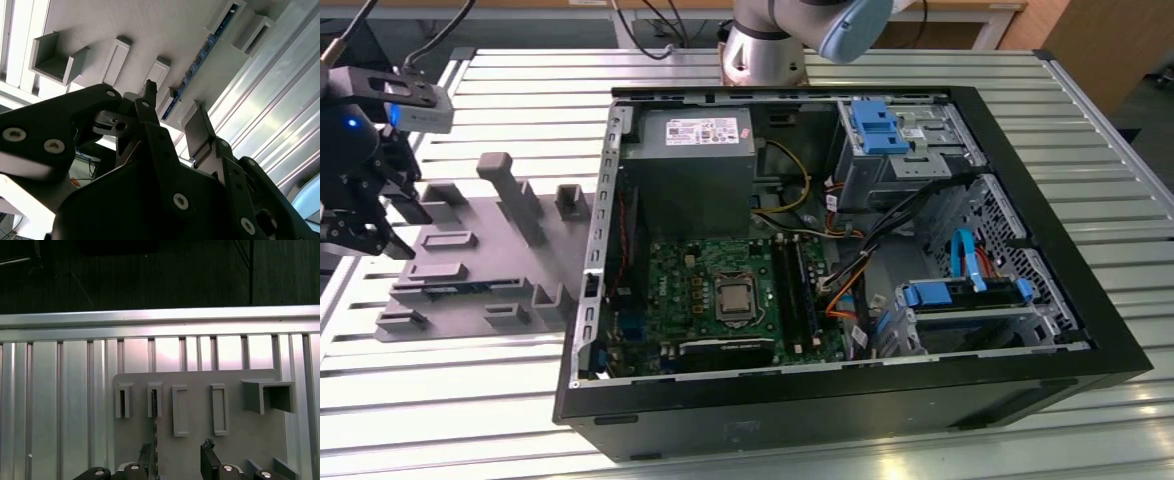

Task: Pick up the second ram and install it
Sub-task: 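Pick up the second ram and move it above second insertion slot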

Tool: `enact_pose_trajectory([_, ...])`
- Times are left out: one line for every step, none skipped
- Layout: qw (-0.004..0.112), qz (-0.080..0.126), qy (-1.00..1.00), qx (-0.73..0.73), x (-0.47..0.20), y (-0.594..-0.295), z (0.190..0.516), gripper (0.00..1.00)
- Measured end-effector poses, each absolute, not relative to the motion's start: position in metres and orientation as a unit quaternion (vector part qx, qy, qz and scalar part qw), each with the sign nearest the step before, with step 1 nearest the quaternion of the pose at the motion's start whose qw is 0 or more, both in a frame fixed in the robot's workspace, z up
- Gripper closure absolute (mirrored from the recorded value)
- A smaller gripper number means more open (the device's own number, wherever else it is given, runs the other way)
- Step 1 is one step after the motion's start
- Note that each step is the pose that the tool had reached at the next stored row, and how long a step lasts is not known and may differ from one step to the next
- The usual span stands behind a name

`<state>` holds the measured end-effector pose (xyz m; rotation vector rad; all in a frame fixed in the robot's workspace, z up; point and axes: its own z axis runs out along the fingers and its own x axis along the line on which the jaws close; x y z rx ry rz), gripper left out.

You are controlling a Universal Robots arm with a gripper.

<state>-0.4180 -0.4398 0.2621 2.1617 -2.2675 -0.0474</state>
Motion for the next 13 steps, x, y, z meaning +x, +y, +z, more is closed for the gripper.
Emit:
enact_pose_trajectory([0.004, -0.015, -0.724, 0.690, -0.4180, -0.4400, 0.2611, 0.49])
enact_pose_trajectory([0.004, -0.015, -0.724, 0.690, -0.4180, -0.4402, 0.2602, 0.49])
enact_pose_trajectory([0.004, -0.015, -0.724, 0.690, -0.4180, -0.4403, 0.2593, 0.49])
enact_pose_trajectory([0.004, -0.015, -0.724, 0.690, -0.4180, -0.4405, 0.2583, 0.49])
enact_pose_trajectory([0.004, -0.015, -0.724, 0.690, -0.4180, -0.4407, 0.2574, 0.49])
enact_pose_trajectory([0.004, -0.015, -0.724, 0.690, -0.4180, -0.4408, 0.2566, 0.49])
enact_pose_trajectory([0.004, -0.015, -0.724, 0.690, -0.4180, -0.4409, 0.2559, 0.49])
enact_pose_trajectory([0.004, -0.015, -0.724, 0.690, -0.4180, -0.4409, 0.2555, 0.49])
enact_pose_trajectory([0.004, -0.015, -0.724, 0.690, -0.4180, -0.4409, 0.2555, 0.49])
enact_pose_trajectory([0.004, -0.015, -0.724, 0.690, -0.4180, -0.4409, 0.2555, 0.49])
enact_pose_trajectory([0.004, -0.015, -0.724, 0.690, -0.4180, -0.4409, 0.2554, 0.49])
enact_pose_trajectory([0.004, -0.015, -0.724, 0.690, -0.4180, -0.4409, 0.2552, 0.49])
enact_pose_trajectory([0.004, -0.015, -0.724, 0.690, -0.4180, -0.4409, 0.2551, 0.49])
